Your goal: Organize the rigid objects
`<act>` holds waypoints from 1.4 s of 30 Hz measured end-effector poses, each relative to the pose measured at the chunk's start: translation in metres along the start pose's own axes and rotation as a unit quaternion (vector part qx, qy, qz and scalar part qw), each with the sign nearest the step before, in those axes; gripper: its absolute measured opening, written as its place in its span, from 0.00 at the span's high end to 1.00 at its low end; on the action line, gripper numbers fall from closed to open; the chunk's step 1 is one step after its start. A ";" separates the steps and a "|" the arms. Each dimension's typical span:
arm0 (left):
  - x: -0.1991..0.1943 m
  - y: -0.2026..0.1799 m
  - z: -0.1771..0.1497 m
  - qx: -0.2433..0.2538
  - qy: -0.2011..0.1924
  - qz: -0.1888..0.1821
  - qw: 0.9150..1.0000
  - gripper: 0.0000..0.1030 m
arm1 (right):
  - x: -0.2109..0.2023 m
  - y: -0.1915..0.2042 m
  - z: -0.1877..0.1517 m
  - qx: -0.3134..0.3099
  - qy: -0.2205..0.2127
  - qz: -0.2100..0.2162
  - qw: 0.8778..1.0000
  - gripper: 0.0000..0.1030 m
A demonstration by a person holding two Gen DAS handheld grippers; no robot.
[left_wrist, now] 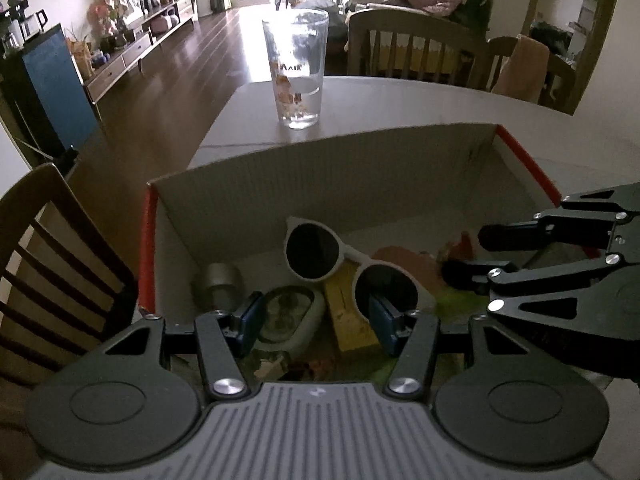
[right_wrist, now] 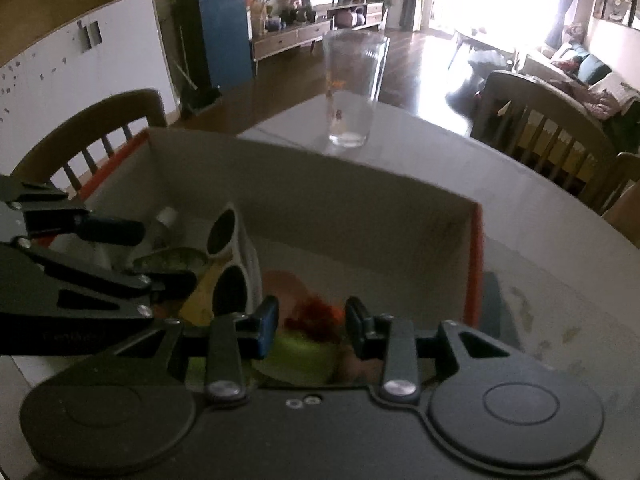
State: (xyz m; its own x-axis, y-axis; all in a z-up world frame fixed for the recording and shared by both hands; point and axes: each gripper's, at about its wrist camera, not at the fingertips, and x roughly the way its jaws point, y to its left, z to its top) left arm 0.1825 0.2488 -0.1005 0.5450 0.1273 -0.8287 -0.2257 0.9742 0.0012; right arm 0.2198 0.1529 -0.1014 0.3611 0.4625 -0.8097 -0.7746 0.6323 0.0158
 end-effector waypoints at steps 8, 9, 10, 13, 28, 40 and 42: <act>0.007 -0.002 -0.003 0.004 0.013 0.000 1.000 0.45 | 0.005 -0.003 0.000 0.008 0.018 0.008 1.000 0.61; 0.006 -0.002 -0.004 0.004 0.012 0.001 1.000 0.45 | 0.005 -0.004 -0.001 0.009 0.019 0.008 1.000 0.60; 0.006 -0.002 -0.004 0.002 0.012 0.000 1.000 0.45 | 0.004 -0.004 -0.001 0.011 0.019 0.010 1.000 0.58; 0.002 -0.002 -0.004 -0.003 0.005 0.004 1.000 0.45 | -0.002 -0.004 -0.001 0.012 0.014 0.014 1.000 0.56; -0.040 0.001 -0.006 -0.022 -0.045 0.008 0.999 0.45 | -0.056 0.002 -0.003 0.022 -0.040 0.028 0.999 0.49; -0.089 -0.004 -0.018 -0.032 -0.093 0.000 0.995 0.33 | -0.110 0.012 -0.019 0.020 -0.094 0.038 0.995 0.31; -0.098 -0.006 -0.021 -0.035 -0.101 0.000 0.994 0.32 | -0.119 0.012 -0.023 0.022 -0.104 0.041 0.994 0.28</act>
State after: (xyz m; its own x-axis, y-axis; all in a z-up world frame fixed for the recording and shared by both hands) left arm 0.1139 0.2271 -0.0312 0.6951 0.1684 -0.6989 -0.2769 0.9599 -0.0441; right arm 0.1554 0.0911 -0.0178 0.4007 0.6285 -0.6666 -0.7843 0.6115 0.1050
